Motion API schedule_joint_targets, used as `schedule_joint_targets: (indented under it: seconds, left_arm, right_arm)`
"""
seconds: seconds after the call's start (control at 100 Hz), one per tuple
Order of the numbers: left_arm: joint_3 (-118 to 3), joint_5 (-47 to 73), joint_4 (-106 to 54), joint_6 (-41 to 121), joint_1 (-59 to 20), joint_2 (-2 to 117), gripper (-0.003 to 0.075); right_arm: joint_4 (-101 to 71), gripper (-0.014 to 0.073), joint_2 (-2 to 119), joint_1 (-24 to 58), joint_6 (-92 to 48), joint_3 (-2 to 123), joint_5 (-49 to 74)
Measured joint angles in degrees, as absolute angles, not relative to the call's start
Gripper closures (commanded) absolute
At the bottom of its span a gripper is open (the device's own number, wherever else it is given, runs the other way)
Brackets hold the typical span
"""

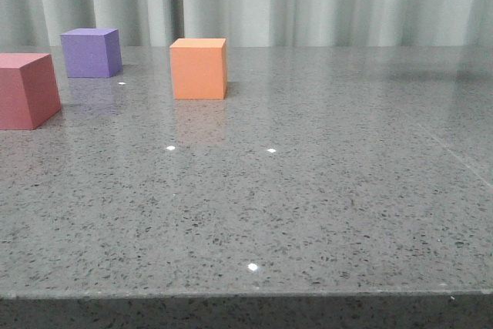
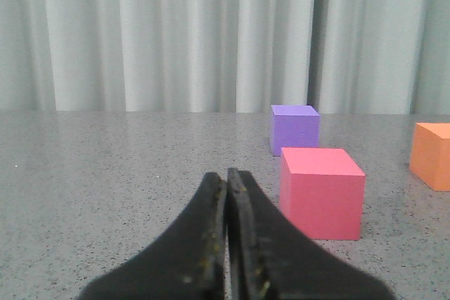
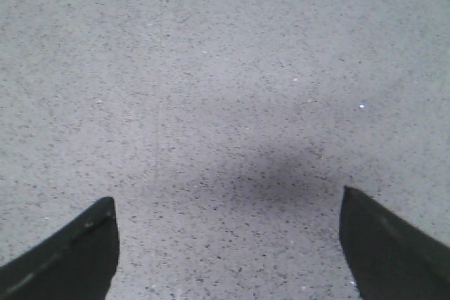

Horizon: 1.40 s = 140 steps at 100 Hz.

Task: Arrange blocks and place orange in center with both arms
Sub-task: 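Raise the open right gripper away from the orange cube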

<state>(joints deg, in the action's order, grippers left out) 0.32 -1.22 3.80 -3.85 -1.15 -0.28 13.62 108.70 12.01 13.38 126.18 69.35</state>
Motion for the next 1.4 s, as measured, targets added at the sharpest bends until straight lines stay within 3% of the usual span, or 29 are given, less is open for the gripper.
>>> schedule_joint_targets:
  seconds: [0.33,0.84,1.07,1.3,1.4]
  left_arm:
    - [0.3,-1.2,3.8,-3.8,-1.1,-0.3,0.0741]
    - [0.3,-1.2,3.8,-3.8,-1.1,-0.3,0.0741]
    - [0.3,-1.2,3.8,-3.8,-1.1,-0.3,0.0741]
    - [0.3,-1.2,3.8,-3.8,-1.1,-0.3,0.0741]
    - [0.3,-1.2,3.8,-3.8,-1.1,-0.3,0.0741]
  right_arm:
    - [13.5,-0.0033,94.0,8.7,13.5,92.9,47.5]
    - [13.5,-0.0033,55.4,6.6,13.7,44.3,14.6]
    - [13.5,-0.0033,38.9,6.6,13.7,32.3,10.7]
    - [13.6,-0.003,28.0,6.6,13.7,28.0,11.7]
    - [13.6,0.0023,26.9,6.6,13.7,27.7,14.7]
